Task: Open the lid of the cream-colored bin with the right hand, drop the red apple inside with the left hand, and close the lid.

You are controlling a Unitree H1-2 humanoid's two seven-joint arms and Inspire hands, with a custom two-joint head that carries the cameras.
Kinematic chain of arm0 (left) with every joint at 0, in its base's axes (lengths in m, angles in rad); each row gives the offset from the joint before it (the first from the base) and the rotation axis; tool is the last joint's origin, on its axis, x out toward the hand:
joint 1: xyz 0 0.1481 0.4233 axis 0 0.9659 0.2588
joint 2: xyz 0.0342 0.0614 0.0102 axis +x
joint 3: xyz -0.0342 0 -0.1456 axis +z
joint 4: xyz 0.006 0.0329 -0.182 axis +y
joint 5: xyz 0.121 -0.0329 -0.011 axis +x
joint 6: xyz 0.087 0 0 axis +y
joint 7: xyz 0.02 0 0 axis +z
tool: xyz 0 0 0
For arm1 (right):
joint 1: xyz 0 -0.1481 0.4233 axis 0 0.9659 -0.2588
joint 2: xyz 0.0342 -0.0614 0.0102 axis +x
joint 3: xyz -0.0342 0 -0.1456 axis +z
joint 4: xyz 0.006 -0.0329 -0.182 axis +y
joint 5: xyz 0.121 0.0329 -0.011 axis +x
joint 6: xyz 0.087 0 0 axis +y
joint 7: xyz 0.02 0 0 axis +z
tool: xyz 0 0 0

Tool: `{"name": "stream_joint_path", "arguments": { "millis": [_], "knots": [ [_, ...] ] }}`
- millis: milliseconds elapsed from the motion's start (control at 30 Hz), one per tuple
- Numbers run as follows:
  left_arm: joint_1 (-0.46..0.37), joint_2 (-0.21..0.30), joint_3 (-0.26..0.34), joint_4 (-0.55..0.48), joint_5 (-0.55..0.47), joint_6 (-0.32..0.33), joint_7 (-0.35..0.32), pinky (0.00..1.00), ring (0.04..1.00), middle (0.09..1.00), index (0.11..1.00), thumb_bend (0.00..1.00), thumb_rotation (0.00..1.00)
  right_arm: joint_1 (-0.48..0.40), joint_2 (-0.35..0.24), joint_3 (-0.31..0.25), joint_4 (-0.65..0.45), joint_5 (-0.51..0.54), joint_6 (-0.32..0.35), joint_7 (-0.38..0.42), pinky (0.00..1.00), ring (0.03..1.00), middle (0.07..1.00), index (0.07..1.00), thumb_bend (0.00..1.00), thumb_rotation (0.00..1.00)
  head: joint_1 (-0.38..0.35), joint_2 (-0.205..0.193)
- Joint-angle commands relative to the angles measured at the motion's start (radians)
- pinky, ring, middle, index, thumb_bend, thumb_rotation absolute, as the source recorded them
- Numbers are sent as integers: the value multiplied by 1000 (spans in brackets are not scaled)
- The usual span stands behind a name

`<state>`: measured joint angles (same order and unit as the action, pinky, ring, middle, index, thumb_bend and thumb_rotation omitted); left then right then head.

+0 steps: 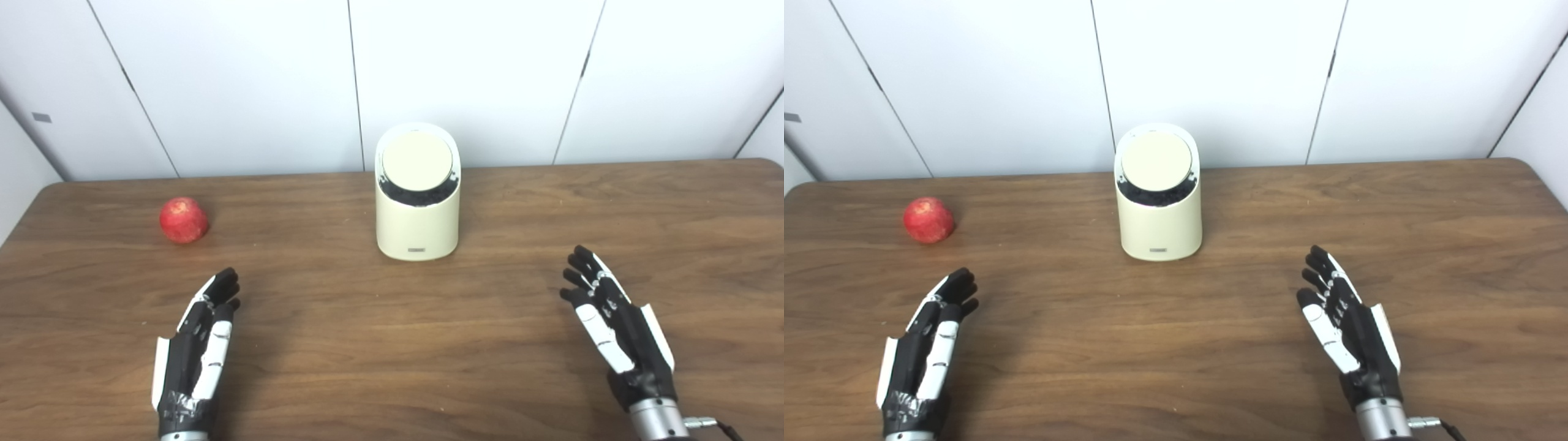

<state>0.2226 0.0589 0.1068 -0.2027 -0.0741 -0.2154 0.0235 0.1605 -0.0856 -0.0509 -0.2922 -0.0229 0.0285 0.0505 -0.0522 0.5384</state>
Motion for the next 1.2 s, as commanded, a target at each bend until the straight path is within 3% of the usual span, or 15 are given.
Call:
{"name": "stream_joint_path", "arguments": {
  "millis": [0,633,700,867,1167],
  "knots": [
    [49,-13,-1,0,-14,-45,-7,866,884,877,860,474,682,52,7,6,-25,1,-38,-4,812,895,916,918,396,699,0,0],
    [33,-17,-3,34,-2,-61,1,867,878,872,855,415,647,33,13,5,-10,18,-33,-5,832,901,922,928,390,668,1,-31],
    [22,-19,-4,56,1,-69,3,868,882,873,853,410,644,2,14,1,4,20,-37,-9,852,906,929,939,401,641,2,-45],
    [-7,-18,-8,132,21,-128,6,850,874,862,848,359,638,-87,4,4,57,-46,-68,-40,804,891,920,935,596,665,4,-76],
    [-18,-20,-10,162,19,-149,1,862,876,864,858,303,626,-315,-24,43,98,-226,33,-68,735,849,877,901,711,765,-2,-99]
  ]
}}
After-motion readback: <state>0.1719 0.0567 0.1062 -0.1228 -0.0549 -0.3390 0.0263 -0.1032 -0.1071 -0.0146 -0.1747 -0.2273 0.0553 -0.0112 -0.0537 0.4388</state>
